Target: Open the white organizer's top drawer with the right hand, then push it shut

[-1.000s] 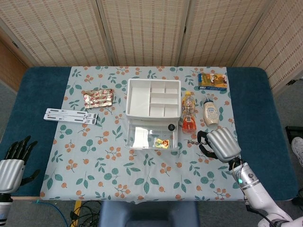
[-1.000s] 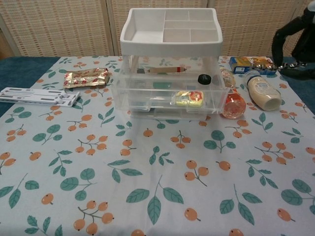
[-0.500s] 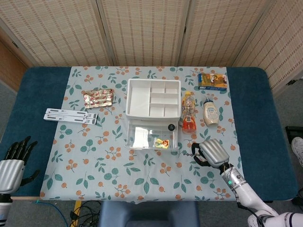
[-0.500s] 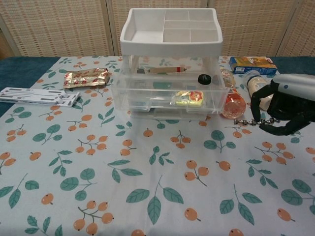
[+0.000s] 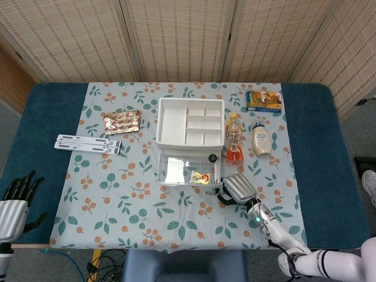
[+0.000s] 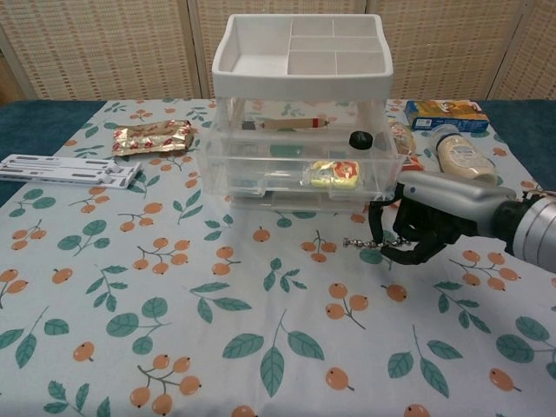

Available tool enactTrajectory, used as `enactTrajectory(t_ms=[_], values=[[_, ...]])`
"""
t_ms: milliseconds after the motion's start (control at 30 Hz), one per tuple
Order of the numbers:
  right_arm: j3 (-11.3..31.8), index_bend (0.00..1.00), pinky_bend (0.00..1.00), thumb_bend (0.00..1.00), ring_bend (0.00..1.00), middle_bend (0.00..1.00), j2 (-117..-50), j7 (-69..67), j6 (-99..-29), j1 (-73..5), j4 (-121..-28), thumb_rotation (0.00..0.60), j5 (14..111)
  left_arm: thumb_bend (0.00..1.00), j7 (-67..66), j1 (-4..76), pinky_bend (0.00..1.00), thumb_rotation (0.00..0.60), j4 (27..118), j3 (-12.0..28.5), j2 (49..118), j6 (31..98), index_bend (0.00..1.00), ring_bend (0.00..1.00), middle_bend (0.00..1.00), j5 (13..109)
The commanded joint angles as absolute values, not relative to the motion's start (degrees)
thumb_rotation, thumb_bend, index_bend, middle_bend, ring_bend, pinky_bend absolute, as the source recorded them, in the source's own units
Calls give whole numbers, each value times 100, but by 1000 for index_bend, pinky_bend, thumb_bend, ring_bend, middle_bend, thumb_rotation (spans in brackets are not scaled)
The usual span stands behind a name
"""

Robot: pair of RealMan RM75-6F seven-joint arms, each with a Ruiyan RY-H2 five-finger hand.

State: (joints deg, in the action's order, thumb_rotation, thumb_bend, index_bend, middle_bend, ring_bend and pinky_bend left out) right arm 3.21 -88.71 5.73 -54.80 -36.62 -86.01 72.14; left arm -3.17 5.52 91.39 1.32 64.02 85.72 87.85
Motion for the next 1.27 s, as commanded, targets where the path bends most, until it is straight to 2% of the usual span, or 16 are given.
enactTrajectory(t_ms=[33,167,333,433,700,967,1000,1033,1167,1233,1267], values=[[351,582,1000,496,1000,943,-8972,574,-5367,-3713,-8516,600,7193,213,-317,541,75,600,9139,126,6404,8587,109,77,19,8790],[331,382,1000,495,1000,933,-8949,609,-5264,-3697,-8497,600,7119,214,-310,528,74,600,9127,120,6411,8585,108,77,18,8777],[326,265,1000,496,1000,927,-8800,596,-5310,-3573,-8631,600,7015,214,-300,543,74,600,9108,117,6437,8568,109,77,18,8802],[280,241,1000,495,1000,923,-8583,617,-5508,-3439,-8833,600,7111,214,-290,557,74,600,9104,127,6437,8571,109,77,19,8822],[46,240,1000,495,994,888,-7430,923,-6684,-2694,-9696,600,7478,213,-234,609,74,600,9045,158,6482,8529,108,78,19,8829],[-74,298,995,495,834,784,-6660,901,-8147,-1743,-10054,600,7807,214,-265,690,75,600,8993,193,6596,8456,109,78,18,8830],[-92,298,962,495,783,747,-6589,860,-8318,-1618,-10062,600,7872,214,-283,704,75,600,9000,205,6608,8450,109,77,19,8828],[-106,298,887,495,703,691,-6538,844,-8420,-1533,-10067,600,7907,214,-299,714,74,600,9008,214,6614,8448,109,77,19,8826],[-162,279,504,495,338,430,-6369,841,-8694,-1232,-10057,600,7953,213,-368,754,74,600,9074,240,6633,8429,109,77,19,8823],[-166,218,291,495,161,284,-6315,781,-8809,-1093,-10041,600,7962,214,-403,780,74,600,9129,243,6628,8404,109,78,19,8835],[-157,206,259,496,130,259,-6302,746,-8879,-1035,-10028,600,7986,214,-419,790,74,600,9149,245,6627,8400,109,77,19,8843]])
